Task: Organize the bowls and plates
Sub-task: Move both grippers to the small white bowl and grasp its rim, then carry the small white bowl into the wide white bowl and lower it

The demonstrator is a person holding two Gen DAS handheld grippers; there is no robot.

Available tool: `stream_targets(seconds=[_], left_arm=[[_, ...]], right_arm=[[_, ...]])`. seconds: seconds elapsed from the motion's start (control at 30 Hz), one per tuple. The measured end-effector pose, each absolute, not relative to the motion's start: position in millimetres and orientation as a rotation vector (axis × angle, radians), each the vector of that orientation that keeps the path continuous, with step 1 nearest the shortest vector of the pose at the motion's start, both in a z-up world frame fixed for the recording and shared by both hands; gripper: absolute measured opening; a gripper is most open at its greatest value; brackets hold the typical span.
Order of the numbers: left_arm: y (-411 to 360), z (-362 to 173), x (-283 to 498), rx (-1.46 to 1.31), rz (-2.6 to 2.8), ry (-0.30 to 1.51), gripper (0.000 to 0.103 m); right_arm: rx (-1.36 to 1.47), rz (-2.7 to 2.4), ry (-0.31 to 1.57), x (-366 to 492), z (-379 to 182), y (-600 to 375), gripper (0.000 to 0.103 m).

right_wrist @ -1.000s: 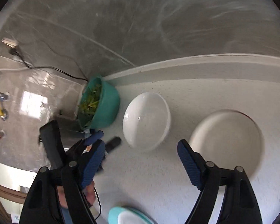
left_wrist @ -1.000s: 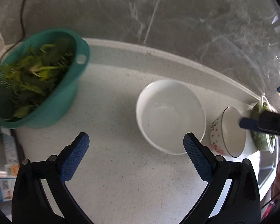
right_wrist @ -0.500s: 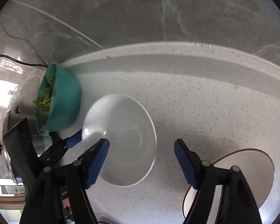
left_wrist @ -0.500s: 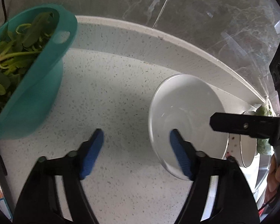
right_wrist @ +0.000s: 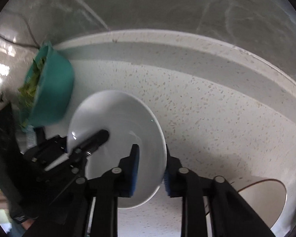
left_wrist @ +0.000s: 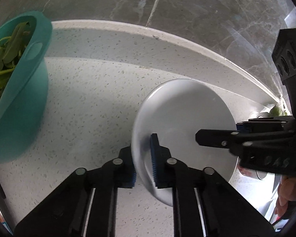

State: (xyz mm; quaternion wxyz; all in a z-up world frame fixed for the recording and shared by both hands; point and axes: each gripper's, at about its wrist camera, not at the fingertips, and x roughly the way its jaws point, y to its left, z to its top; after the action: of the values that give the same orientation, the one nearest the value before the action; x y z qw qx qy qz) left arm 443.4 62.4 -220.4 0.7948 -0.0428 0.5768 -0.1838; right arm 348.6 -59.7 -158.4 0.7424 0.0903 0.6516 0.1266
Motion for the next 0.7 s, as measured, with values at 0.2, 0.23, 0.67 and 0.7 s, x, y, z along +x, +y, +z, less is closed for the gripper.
stream_targets(seconds=[0.2,0.23,0.67,0.7], left_arm=[[55,-220,433,-0.107,-0.393,1.243,0.01],[56,-220,430,-0.111,-0.392,1.243,0.01],[57,-183,392,-0.134,-0.4,1.222,0.009],[54,-177,385,-0.132,-0.406,1.216,0.009]], right_arm=[[0.21,0.286,1.406,348,-159,-55,0.017],[0.21,0.287,1.401,347,-158,-55,0.017],[0.266,0.334,1.344,317,-129,-76,0.017],[0.267,0.334,1.34,311,-126,-78,0.017]])
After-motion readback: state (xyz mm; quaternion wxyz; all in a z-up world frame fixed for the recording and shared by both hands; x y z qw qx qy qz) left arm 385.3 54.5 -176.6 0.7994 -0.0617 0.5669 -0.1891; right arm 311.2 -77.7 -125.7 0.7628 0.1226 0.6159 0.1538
